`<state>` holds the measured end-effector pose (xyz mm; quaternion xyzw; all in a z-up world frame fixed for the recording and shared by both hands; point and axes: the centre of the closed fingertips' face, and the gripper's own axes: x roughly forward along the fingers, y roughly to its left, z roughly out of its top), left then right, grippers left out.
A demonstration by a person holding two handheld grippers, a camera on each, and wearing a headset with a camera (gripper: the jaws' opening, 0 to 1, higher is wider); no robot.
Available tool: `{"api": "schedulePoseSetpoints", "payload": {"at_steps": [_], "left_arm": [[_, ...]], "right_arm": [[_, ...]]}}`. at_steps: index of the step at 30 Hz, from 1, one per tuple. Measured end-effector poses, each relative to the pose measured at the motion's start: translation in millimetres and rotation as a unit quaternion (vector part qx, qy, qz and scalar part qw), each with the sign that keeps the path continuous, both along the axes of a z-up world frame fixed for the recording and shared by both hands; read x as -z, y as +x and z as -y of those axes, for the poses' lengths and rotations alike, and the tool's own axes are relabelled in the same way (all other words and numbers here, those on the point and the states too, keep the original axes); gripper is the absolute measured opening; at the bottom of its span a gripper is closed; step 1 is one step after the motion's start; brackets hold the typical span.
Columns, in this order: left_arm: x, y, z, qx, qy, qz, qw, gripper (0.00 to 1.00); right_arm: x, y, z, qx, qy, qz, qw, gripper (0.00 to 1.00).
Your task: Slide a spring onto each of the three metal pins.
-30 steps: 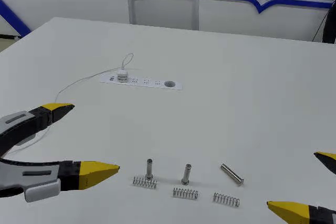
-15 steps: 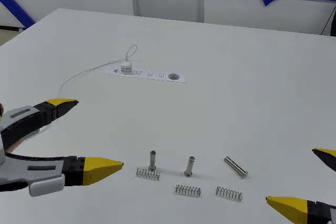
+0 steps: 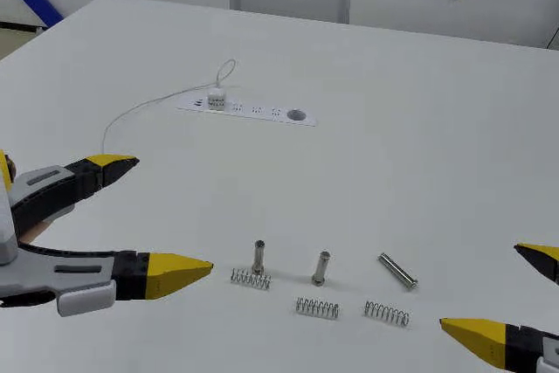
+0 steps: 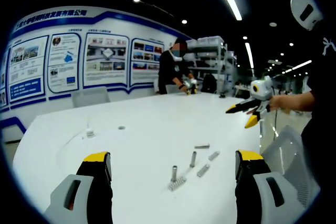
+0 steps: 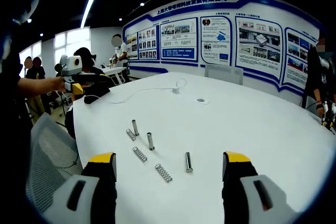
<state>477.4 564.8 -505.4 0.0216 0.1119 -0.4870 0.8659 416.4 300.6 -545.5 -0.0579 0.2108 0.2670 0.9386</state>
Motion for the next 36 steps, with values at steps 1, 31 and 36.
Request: {"api": "schedulePoseSetpoints", "payload": {"at_steps": [1,31,36], "left_arm": [[1.6,0.2,0.3,0.001,0.002,-0.002,1.0,1.0],[20.1,-2.9,1.4,0.002,0.014,-0.021,0.9997,1.0],[19.7,-2.0,-0.2,0.001,0.014,-0.021,0.9997,1.0]], "right_arm": [[2.6,0.6,-2.3,-0.003,-0.001,-0.004,1.0,0.83],[43.6,24.9,-28.7,-0.035,-0.042,-0.043,0.9976,0.67],[48.0,27.3,-29.5,-0.038,-0.049,-0.049,0.9969,0.66]]}}
